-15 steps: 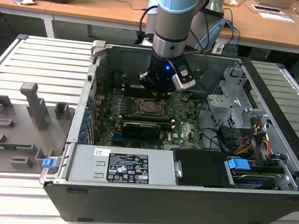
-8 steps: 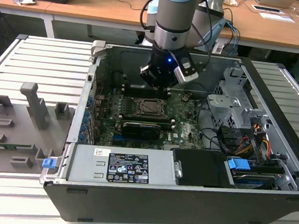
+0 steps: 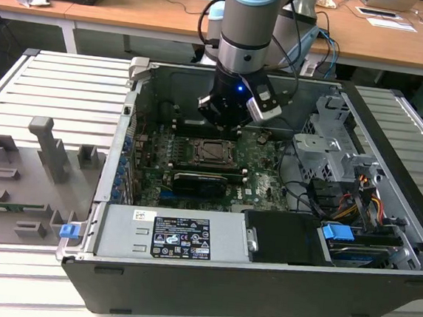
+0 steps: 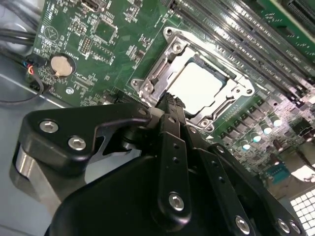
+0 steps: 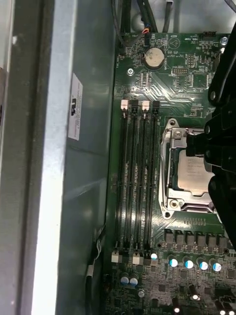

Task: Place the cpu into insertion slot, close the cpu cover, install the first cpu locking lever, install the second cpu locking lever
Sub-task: 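Install the second cpu locking lever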

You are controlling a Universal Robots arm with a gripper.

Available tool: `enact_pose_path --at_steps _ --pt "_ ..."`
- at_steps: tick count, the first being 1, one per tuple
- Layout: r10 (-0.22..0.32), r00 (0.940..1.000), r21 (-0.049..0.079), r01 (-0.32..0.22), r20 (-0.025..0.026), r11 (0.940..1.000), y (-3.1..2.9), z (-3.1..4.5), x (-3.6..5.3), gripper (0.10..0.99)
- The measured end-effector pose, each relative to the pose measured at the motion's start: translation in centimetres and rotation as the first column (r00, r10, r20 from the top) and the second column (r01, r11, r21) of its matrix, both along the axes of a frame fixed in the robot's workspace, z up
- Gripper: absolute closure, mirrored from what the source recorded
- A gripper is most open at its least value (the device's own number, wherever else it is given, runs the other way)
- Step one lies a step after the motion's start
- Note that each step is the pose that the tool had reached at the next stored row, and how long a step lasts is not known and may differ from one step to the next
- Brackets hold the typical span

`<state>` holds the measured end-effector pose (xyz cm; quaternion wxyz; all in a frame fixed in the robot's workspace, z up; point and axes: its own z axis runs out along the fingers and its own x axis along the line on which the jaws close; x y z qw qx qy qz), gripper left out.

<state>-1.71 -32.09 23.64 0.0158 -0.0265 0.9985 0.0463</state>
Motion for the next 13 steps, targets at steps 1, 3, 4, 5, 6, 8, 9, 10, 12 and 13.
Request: enact_pose_path --at_steps 1,3,4,5,6,8,9,10,12,13 --pt "0.0 1.0 0.0 0.0 0.0 1.0 -0.11 0.0 0.0 0.98" --pt "0.0 1.0 0.0 0.0 0.0001 1.0 -0.27 0.0 0.0 0.98" --pt "0.0 1.0 0.0 0.0 -0.0001 1.0 -0.32 0.12 0.0 0.98" --pt "0.0 1.0 0.0 0.0 0.0 1.0 -0.33 0.28 -0.01 0.98" --pt "0.0 1.0 0.0 0.0 0.0 1.0 -0.34 0.41 0.0 0.98" --pt "0.0 1.0 0.0 0.0 0.0001 1.0 -0.39 0.62 0.0 0.98" --pt "0.0 1.0 0.0 0.0 0.0001 1.0 -0.46 0.62 0.01 0.98" --pt "0.0 1.0 0.0 0.0 0.0 1.0 -0.62 0.62 0.0 0.98" --pt "0.0 1.0 0.001 0.0 -0.0003 1.0 -1.36 0.63 0.0 0.98" --pt "0.0 1.0 0.003 0.0 -0.003 1.0 -1.62 0.63 0.0 0.98"
